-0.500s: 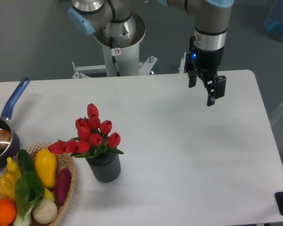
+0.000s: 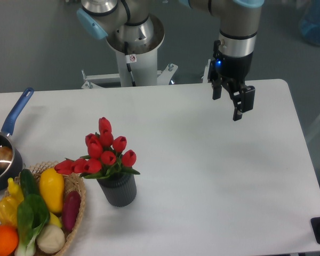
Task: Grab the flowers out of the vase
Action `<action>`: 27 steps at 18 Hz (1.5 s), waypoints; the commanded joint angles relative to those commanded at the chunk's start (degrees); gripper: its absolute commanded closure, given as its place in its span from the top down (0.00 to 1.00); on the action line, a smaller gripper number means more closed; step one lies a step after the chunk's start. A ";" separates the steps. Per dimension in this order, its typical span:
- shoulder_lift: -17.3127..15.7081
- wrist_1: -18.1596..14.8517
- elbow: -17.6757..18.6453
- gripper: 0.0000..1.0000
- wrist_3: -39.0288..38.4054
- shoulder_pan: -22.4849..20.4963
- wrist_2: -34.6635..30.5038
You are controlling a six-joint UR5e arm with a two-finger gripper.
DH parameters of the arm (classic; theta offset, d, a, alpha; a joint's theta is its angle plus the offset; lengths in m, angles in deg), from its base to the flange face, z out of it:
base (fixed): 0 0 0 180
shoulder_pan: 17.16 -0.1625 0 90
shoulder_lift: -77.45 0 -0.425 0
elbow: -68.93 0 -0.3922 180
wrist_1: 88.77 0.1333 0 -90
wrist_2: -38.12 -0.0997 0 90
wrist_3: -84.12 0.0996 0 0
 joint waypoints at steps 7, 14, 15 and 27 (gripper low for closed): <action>0.88 -0.09 1.50 1.00 -6.57 -1.06 6.61; 2.55 -0.44 1.58 1.00 -14.93 -0.09 19.95; 2.64 -0.53 1.76 1.00 -16.07 0.00 21.19; 5.89 -0.62 4.57 1.00 -16.96 6.23 28.23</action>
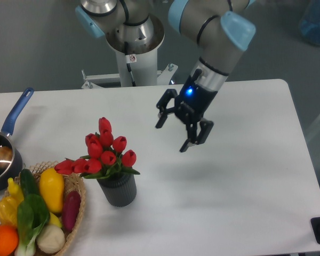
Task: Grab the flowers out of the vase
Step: 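Move the open gripper toward the red tulip bouquet in the vase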
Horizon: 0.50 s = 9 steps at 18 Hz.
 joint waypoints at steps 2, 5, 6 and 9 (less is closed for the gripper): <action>0.26 0.00 0.27 1.00 -2.27 0.88 0.27; 0.35 0.09 0.27 1.00 -6.58 1.32 0.44; 0.35 0.17 0.27 1.00 -6.85 1.84 0.70; 1.58 0.26 0.18 1.00 -10.97 2.46 8.14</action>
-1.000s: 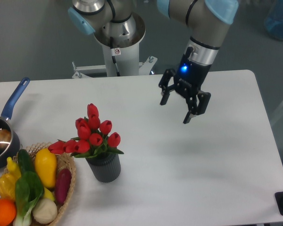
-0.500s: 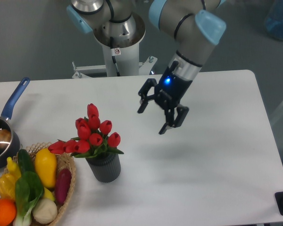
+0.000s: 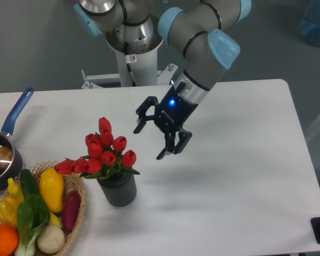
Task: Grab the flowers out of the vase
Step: 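Move the open gripper toward the red tulip bouquet in the vase, then lower the open gripper around the tulip stems above the vase rim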
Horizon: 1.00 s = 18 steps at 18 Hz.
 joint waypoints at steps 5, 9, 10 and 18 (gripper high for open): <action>0.62 0.35 0.09 1.00 -1.07 0.35 1.53; 1.15 0.44 0.09 1.00 -0.90 0.88 1.53; 1.23 0.44 0.00 1.00 -0.90 1.14 1.53; 2.38 0.53 -0.18 1.00 2.96 1.67 1.44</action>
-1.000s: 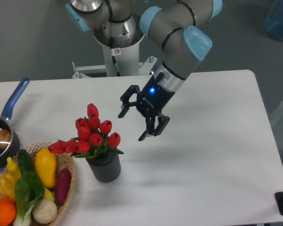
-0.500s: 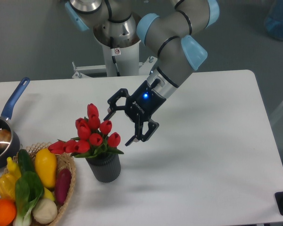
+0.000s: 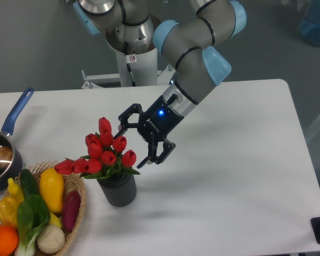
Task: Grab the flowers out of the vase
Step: 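Lower the open gripper around the tulip stems above the vase rim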
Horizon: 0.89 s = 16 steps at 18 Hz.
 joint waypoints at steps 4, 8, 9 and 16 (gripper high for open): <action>0.35 0.00 0.00 1.00 2.03 0.18 -0.44; 0.97 0.09 -0.44 1.00 2.29 0.79 -0.44; 1.14 0.17 -0.61 1.00 2.47 1.14 -0.44; 2.11 0.26 -0.79 1.00 2.56 1.23 -0.44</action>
